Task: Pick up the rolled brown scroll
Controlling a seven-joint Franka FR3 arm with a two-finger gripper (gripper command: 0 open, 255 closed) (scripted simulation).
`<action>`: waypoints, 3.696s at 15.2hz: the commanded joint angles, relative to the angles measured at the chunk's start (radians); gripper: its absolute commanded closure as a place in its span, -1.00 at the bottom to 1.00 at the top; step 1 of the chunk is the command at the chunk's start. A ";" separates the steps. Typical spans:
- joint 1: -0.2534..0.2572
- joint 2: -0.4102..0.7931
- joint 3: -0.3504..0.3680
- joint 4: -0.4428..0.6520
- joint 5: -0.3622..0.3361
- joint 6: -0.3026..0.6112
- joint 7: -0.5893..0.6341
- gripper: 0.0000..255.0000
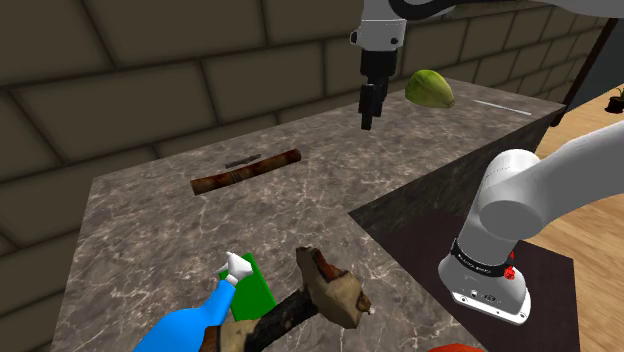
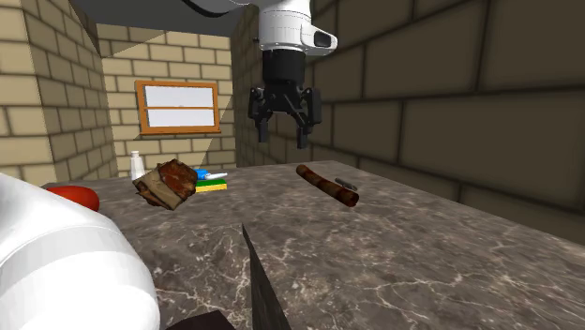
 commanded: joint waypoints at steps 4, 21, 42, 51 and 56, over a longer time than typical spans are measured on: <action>0.022 0.130 -0.015 0.060 -0.018 0.051 -0.090 -1.00; 0.122 0.845 0.011 0.609 -0.086 0.125 -0.512 -1.00; 0.205 1.291 0.074 1.029 -0.174 0.101 -0.700 1.00; 0.205 1.290 0.074 1.026 -0.174 0.103 -0.700 1.00; 0.208 1.287 0.075 1.089 -0.173 0.037 -0.702 1.00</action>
